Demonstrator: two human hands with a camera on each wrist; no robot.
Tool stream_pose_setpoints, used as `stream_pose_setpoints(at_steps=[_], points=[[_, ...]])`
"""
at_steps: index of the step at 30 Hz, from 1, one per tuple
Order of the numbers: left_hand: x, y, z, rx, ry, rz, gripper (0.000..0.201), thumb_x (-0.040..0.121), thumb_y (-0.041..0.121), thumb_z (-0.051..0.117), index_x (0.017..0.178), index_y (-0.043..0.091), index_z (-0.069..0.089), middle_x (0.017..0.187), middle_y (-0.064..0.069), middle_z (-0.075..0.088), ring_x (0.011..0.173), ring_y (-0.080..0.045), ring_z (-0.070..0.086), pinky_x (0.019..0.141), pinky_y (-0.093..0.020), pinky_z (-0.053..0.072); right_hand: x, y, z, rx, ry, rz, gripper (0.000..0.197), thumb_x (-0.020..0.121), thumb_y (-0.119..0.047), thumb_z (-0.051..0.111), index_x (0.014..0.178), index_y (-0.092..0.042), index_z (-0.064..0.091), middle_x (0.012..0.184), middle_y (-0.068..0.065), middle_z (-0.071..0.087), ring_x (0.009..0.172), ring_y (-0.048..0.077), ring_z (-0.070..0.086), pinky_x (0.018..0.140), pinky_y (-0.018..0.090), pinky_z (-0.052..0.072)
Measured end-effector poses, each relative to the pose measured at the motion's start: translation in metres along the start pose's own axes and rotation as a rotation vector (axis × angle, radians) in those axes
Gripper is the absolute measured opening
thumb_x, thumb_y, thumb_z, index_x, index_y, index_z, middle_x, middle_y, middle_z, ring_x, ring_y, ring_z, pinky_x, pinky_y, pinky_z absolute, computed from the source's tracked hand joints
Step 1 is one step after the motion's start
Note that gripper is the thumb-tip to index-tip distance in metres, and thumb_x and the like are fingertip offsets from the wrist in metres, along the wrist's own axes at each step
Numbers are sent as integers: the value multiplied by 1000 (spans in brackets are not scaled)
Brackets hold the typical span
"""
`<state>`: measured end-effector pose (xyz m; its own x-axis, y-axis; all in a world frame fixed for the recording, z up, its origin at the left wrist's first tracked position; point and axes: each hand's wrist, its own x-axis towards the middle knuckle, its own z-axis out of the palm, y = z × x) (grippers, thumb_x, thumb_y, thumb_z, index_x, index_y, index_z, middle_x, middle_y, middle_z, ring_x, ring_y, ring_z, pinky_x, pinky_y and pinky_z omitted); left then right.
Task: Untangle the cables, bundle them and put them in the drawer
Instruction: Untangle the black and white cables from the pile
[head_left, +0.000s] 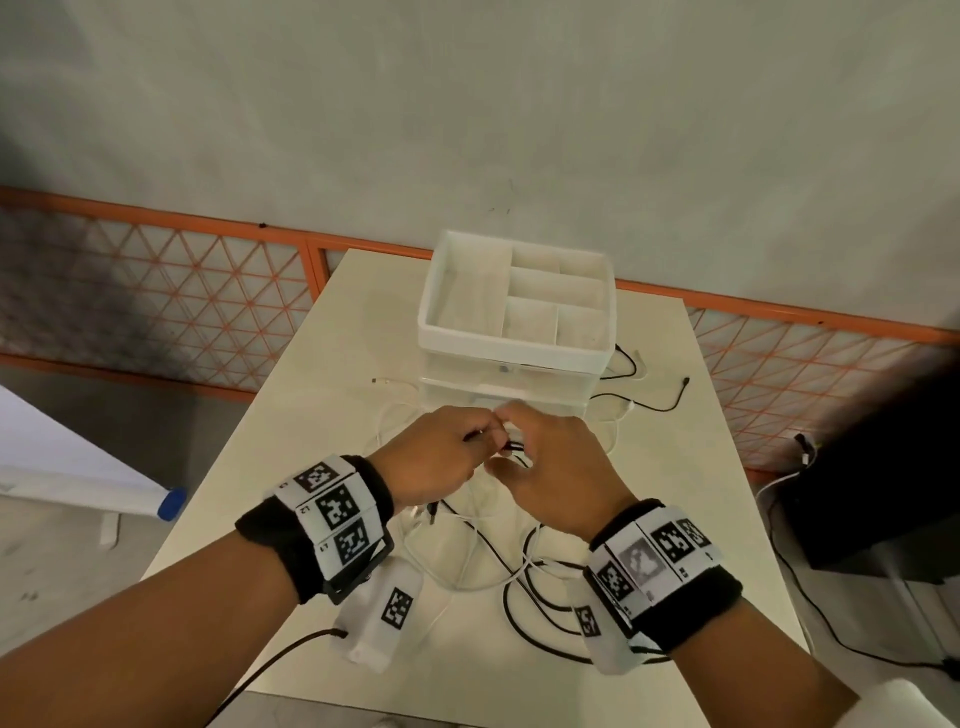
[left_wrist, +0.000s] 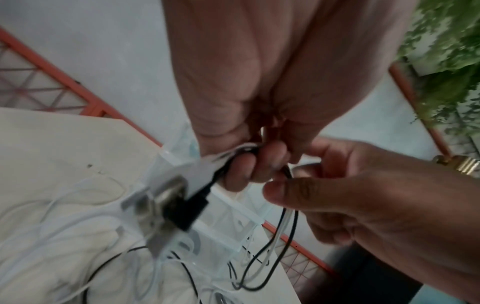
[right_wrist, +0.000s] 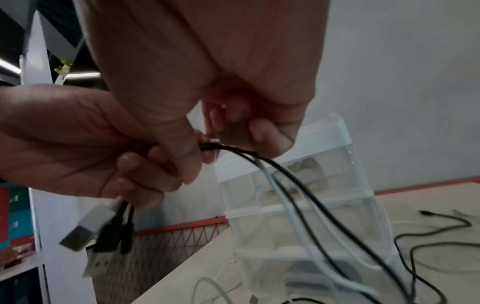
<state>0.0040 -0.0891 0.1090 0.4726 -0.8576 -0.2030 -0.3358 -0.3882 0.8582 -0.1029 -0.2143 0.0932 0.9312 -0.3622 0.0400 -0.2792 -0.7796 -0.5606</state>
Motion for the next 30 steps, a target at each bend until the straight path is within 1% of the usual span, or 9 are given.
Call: stream_pose_setpoints(at_steps=[1,3,7,10,11,13,15,21,30], points=[[-2,4,-2,38,8,28,31,102,28,49,83,9,65,44,17,45,41,0,39,47,-15,31,1,5,-1,-25,-38,66,8,86,-38,67,85,-34,61,72,-13,59,72,13,57,70,34,51],[-8,5,-12,38,21,38,39,101,31,51,68,11,60,45,13,40,37,-3,34,40,-12,27,3,26,-7,-70,-190,243,31,87,-44,64,62,-30,52,70,-6,59,73,17,59,68,32,48],[-18,-15,-34,164,-130,-77,33,97,20,55,67,11,66,56,19,57,44,2,48,43,-9,32,-2,81,-29,-212,-234,499,26,87,-44,66,66,-31,57,85,0,66,89,26,65,74,32,50],[-21,-45,-25,345,-271,-209,21,97,21,55,97,21,77,64,14,63,50,6,53,54,-7,39,-11,100,-30,-138,286,411,8,88,-24,69,89,-32,68,96,-1,73,83,26,67,74,33,52],[-21,-55,-19,380,-250,-240,21,97,21,56,100,22,77,64,12,62,52,3,54,56,-9,41,-14,102,-24,-76,340,362,23,88,-18,70,108,-29,69,106,-4,72,79,23,68,78,33,54],[-19,-70,-7,391,-130,-275,21,96,19,56,95,20,76,67,7,63,58,-6,56,60,-14,43,-22,104,-5,42,172,387,66,89,-18,72,146,-33,43,117,-13,62,81,19,70,91,34,54],[-17,-77,3,311,2,-297,22,97,16,54,90,12,74,76,-3,67,61,-12,53,59,-19,41,-34,106,21,-9,-1,470,83,88,-23,71,153,-38,23,128,-12,60,100,26,70,101,41,52],[-9,-72,5,123,127,-313,34,97,25,56,64,20,48,62,3,50,54,-12,42,51,-27,31,-70,97,82,-184,-380,432,32,88,-32,58,120,-36,61,118,-6,56,110,21,61,92,33,50],[-1,-54,15,-339,140,-342,28,99,24,55,81,6,66,51,6,33,47,-13,28,48,-26,24,-70,97,104,-244,-217,440,25,95,-27,52,120,-23,55,124,1,43,97,27,64,76,34,51]])
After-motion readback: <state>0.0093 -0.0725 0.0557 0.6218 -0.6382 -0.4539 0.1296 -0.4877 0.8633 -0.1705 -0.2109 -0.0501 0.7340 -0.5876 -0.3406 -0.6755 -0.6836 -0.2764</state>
